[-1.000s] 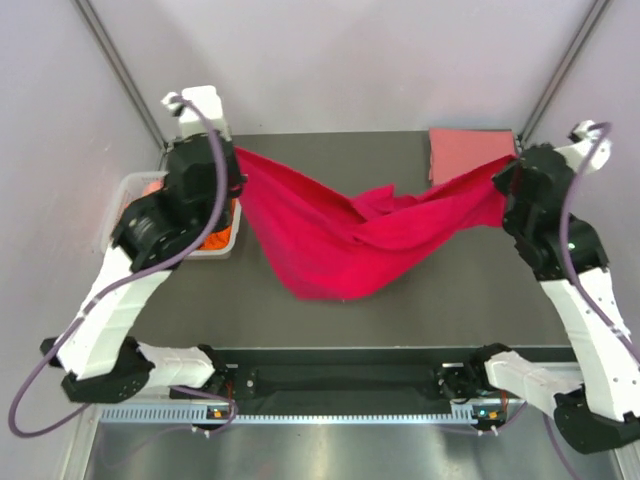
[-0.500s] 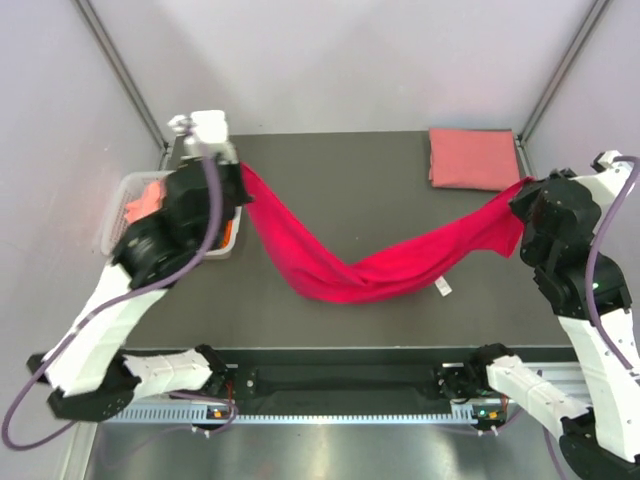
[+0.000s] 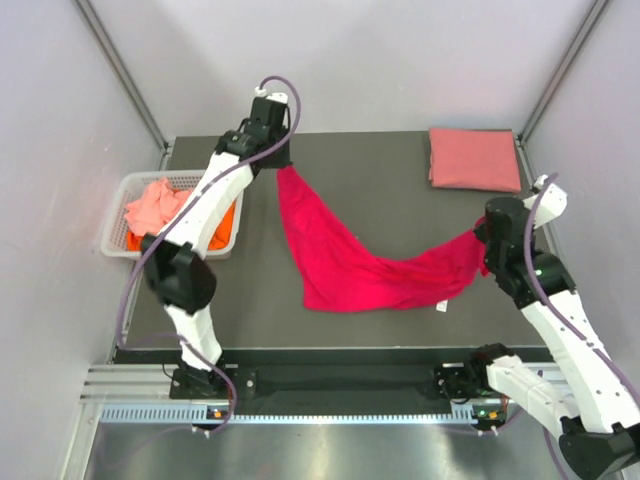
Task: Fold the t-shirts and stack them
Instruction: Flatten the tshirt out
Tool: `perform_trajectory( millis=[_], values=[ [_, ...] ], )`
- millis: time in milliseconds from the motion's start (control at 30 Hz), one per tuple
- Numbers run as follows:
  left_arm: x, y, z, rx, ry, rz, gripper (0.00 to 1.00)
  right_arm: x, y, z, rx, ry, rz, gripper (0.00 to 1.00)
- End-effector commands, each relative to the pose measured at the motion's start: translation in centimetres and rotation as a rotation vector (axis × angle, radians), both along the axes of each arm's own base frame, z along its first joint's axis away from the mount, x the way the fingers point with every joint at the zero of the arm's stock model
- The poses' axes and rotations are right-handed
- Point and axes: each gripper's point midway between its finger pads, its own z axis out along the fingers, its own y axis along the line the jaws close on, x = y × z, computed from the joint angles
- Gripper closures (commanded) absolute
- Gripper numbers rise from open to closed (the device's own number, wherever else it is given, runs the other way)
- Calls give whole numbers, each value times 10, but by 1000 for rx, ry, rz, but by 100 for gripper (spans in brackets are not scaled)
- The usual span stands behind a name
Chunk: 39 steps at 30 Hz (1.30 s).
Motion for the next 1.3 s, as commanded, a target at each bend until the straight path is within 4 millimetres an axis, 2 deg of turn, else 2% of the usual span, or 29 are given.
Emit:
perform_trajectory(
  millis=[0,33,67,100,133,233,333,533,600,633,667,700,733,767,800,833,900,933,1000,1033,1100,1133,1200,1233,1267],
  values=[
    [39,-33,24,-146,-55,-163,100,4,-3,-23,28,10,-44,100],
    [44,-44,26,-197,-49,-218,100,4,-4,-28,33,17,-56,100],
    [56,-44,16,-210,-36,-219,100,2,-7,-35,27,31,-68,100],
    [65,-48,33,-234,-86,-233,100,2,-8,-38,25,34,-76,100],
    [70,-49,34,-242,-101,-239,100,1,-10,-38,27,30,-84,100],
    [88,-50,28,-251,-140,-251,100,-1,-12,-43,28,37,-97,100],
    [102,-54,8,-271,-135,-284,100,-2,-12,-51,46,46,-109,100],
    [110,-59,-8,-266,-136,-327,94,-3,-8,-67,74,68,-99,100],
    [112,-62,-6,-260,-164,-361,99,-2,-6,-70,80,69,-92,100],
    [111,-65,3,-264,-188,-386,100,0,-5,-69,84,65,-88,100],
    [115,-67,24,-268,-256,-396,100,0,-4,-72,87,69,-85,100],
    [118,-61,40,-267,-302,-352,100,0,-3,-72,89,68,-80,100],
    [114,-54,73,-267,-373,-321,100,-1,-3,-73,88,71,-81,100],
    [112,-47,95,-267,-419,-292,100,-1,-3,-73,88,70,-80,100],
    [106,-40,107,-260,-427,-262,100,-1,-4,-70,87,65,-78,100],
    [93,-34,136,-260,-470,-251,100,-3,-4,-69,85,66,-75,100],
    [73,-28,151,-238,-471,-248,100,-5,-6,-56,89,32,-74,100],
    [53,-18,177,-224,-515,-221,100,-6,-7,-51,90,21,-74,100],
    [31,-15,171,-180,-483,-220,100,-9,-8,-30,99,-29,-71,100],
    [13,-5,184,-151,-501,-182,100,-11,-10,-18,104,-50,-73,100],
    [-8,4,194,-122,-508,-160,100,-17,-12,-4,106,-78,-70,100],
    [-29,10,205,-119,-516,-160,100,-19,-13,7,114,-105,-68,100],
    [-50,14,218,-119,-541,-167,100,-26,-14,20,117,-136,-60,100],
    [-71,18,233,-133,-574,-178,100,-31,-16,28,119,-150,-62,100],
    [-81,20,240,-141,-589,-183,100,-34,-18,32,120,-160,-64,100]
  ],
)
